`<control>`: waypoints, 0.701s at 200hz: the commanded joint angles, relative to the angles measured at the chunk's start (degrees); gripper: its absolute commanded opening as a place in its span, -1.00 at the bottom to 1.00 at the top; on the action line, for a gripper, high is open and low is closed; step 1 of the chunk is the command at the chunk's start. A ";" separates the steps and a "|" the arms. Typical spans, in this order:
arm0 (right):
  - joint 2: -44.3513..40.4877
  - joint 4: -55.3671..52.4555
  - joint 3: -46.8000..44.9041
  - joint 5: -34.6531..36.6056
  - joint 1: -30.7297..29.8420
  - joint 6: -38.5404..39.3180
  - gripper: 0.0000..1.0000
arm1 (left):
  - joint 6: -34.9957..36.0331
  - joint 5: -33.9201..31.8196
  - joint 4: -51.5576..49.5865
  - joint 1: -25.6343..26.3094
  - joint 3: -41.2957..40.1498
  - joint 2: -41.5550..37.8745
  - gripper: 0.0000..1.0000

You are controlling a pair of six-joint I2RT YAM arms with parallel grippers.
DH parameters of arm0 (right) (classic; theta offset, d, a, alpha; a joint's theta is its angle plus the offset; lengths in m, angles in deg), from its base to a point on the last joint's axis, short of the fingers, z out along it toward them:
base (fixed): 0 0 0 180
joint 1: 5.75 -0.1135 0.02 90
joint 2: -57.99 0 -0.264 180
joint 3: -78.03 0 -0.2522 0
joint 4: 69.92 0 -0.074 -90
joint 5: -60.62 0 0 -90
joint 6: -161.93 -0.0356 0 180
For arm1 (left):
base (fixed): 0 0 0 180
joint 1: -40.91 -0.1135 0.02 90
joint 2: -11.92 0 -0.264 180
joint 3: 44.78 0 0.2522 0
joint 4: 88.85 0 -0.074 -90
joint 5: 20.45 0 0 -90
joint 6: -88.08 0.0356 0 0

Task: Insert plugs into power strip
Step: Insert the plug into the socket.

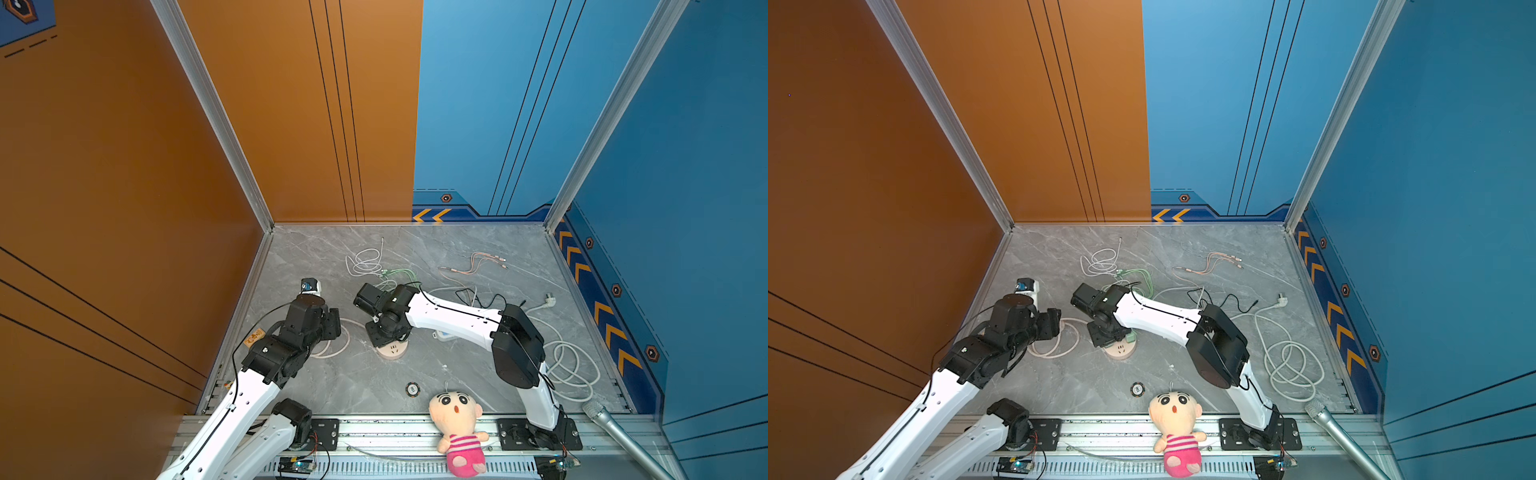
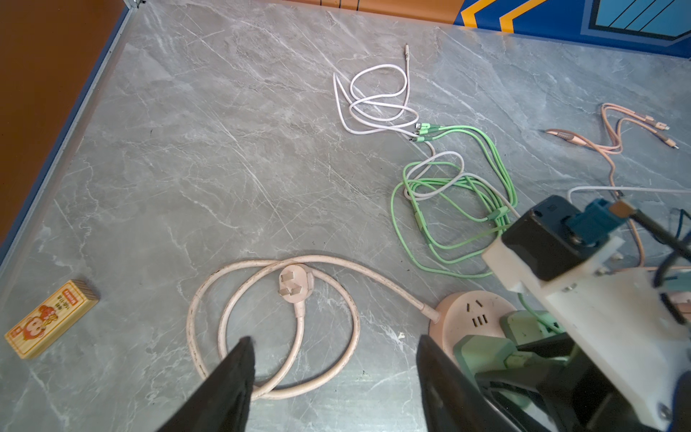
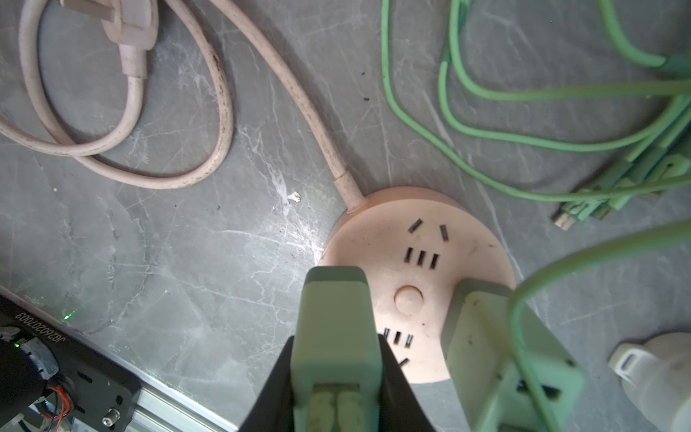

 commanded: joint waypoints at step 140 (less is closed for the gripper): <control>5.28 -4.33 -2.25 1.76 -0.48 -0.85 -1.00 | -0.92 0.59 -0.96 -0.68 -1.36 -1.06 0.37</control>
